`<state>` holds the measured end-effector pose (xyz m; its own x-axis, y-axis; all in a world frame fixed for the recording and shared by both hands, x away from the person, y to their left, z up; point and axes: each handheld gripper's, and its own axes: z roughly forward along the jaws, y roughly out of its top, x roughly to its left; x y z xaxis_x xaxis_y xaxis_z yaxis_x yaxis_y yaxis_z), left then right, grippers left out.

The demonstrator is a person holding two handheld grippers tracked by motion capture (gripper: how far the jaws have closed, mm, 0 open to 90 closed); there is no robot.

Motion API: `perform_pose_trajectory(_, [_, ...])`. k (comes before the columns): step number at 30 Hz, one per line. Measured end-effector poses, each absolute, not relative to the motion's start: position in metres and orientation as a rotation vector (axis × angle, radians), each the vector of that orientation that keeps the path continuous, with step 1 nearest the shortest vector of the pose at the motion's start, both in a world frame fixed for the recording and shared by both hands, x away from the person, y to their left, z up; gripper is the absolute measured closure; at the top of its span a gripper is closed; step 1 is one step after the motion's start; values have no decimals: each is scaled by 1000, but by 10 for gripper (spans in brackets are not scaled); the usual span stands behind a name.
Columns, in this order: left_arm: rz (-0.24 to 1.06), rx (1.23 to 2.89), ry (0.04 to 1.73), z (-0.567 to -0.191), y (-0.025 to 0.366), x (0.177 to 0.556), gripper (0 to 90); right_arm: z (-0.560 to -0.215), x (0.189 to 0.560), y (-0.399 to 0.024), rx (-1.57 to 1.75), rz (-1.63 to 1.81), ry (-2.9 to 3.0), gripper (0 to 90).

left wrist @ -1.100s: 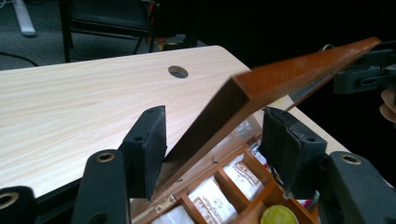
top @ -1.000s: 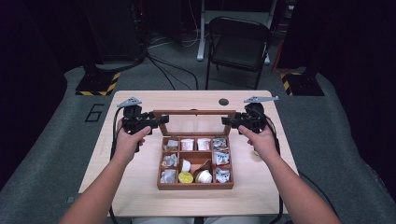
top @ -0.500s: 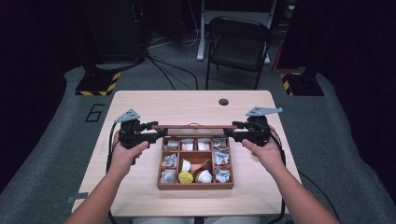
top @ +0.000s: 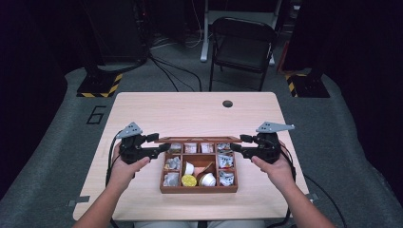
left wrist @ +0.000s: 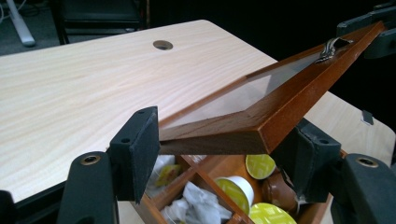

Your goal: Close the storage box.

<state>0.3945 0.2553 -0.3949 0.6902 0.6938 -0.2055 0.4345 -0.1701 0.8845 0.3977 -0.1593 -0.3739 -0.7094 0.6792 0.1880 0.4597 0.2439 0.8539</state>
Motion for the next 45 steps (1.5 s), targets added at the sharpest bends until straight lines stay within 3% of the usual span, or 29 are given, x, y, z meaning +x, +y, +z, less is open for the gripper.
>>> perform_pose_trajectory(15, [287, 1817, 894, -411, 259, 360, 401, -395, 366, -159, 1046, 1413, 2293, 472])
perform_pose_trajectory(45, [259, 1864, 943, -456, 257, 324, 424, -435, 330, -167, 1108, 1453, 2284, 529])
